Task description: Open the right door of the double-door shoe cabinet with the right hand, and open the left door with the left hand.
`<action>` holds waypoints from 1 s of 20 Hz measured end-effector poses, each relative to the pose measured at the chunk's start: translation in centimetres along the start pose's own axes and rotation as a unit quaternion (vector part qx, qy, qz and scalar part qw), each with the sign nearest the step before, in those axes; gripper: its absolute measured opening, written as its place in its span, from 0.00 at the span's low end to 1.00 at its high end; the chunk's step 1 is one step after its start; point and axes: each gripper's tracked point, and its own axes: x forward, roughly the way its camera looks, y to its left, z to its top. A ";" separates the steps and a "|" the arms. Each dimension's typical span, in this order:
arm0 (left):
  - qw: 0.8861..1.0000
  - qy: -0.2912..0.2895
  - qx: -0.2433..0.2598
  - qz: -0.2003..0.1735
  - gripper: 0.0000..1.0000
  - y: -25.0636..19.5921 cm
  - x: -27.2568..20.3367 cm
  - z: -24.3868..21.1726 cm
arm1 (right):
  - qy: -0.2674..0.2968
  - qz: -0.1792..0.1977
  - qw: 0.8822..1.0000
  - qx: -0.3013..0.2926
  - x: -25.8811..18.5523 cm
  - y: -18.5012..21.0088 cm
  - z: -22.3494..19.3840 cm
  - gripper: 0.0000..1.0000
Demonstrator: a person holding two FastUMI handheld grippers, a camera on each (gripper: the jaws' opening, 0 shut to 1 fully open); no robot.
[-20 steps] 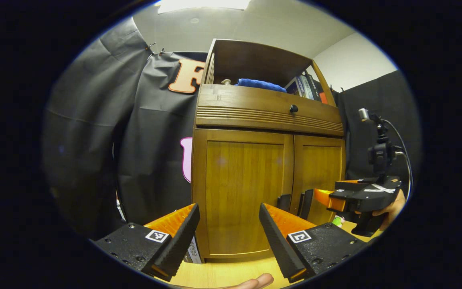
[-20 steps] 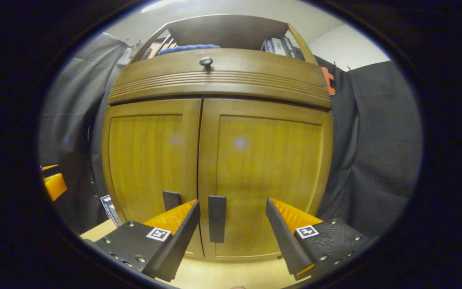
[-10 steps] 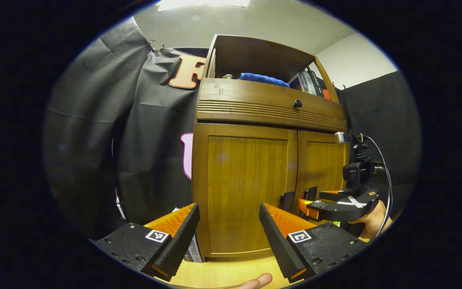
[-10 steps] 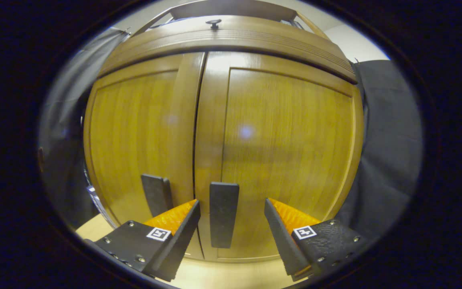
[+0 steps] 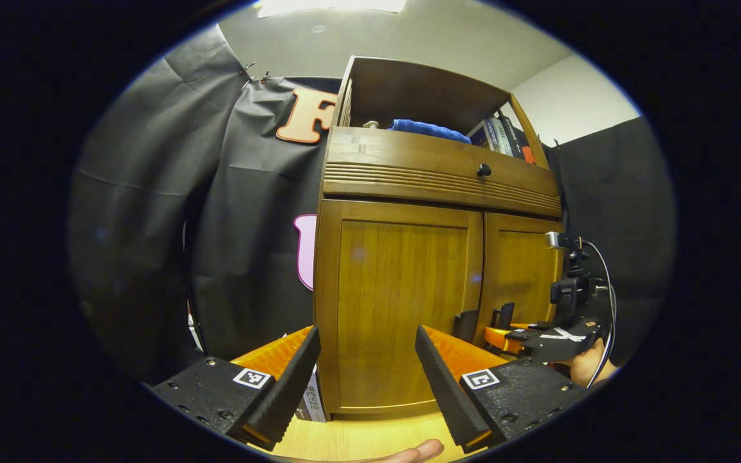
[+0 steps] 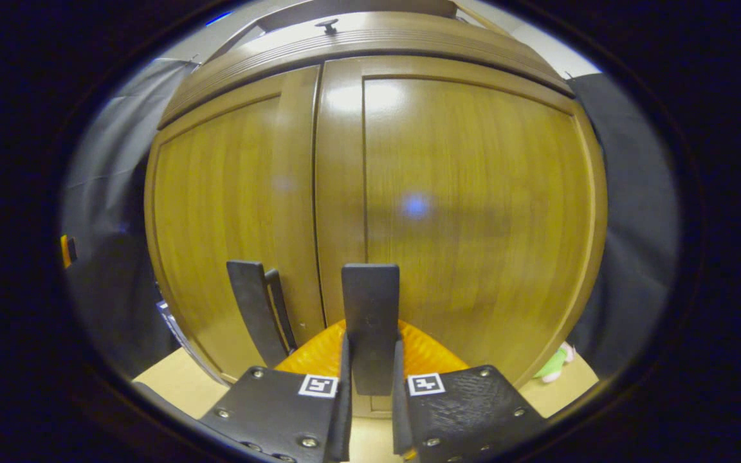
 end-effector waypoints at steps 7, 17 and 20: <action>1.000 0.019 -0.004 0.001 0.90 -0.3 0.3 -0.8 | -0.016 0.033 0.999 0.013 0.2 0.5 0.3 0.25; 1.000 0.029 -0.008 0.002 0.87 -0.6 -0.1 -1.3 | -0.012 0.052 0.998 0.017 -0.9 0.7 1.1 0.25; 1.000 0.029 -0.011 0.000 0.87 -0.8 -0.1 -1.2 | -0.010 0.053 0.998 0.020 -1.1 0.5 1.2 0.25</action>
